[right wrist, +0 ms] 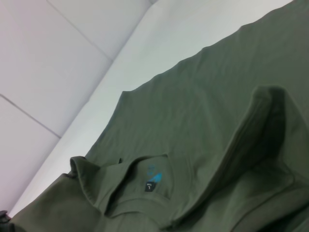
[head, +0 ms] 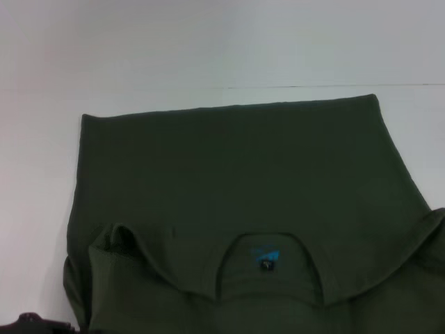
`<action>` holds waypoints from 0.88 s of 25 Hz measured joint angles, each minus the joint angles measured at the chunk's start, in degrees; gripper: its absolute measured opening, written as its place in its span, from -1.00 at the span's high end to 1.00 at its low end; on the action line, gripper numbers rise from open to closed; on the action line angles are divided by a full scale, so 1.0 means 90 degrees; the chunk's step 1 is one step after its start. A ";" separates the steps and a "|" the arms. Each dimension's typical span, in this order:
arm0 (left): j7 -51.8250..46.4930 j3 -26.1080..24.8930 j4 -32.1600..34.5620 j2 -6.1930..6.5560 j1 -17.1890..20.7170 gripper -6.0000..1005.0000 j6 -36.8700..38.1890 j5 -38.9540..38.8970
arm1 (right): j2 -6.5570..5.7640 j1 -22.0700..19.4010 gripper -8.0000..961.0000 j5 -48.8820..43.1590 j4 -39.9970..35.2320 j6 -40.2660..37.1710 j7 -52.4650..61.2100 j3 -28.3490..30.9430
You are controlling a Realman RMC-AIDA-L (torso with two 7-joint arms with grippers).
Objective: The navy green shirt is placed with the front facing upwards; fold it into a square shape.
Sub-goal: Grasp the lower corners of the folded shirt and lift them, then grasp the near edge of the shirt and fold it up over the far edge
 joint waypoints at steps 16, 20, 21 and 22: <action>-0.0148 -0.0367 0.0018 0.0110 -0.0269 0.99 0.0352 0.0187 | -0.0018 -0.0155 0.84 -0.0246 -0.0310 -0.0543 -0.0026 0.0565; -0.0198 -0.0669 -0.0032 0.0246 -0.0735 0.99 0.0318 0.0136 | -0.0042 0.0234 0.83 -0.0208 -0.0532 -0.0666 0.0356 0.1061; -0.0219 -0.0727 -0.0048 0.0277 -0.0839 0.99 0.0294 0.0120 | -0.0059 0.0365 0.83 -0.0205 -0.0557 -0.0663 0.0453 0.1142; -0.0248 -0.0782 -0.0075 0.0321 -0.0984 0.99 0.0251 0.0085 | -0.0059 0.0365 0.83 -0.0205 -0.0557 -0.0663 0.0453 0.1142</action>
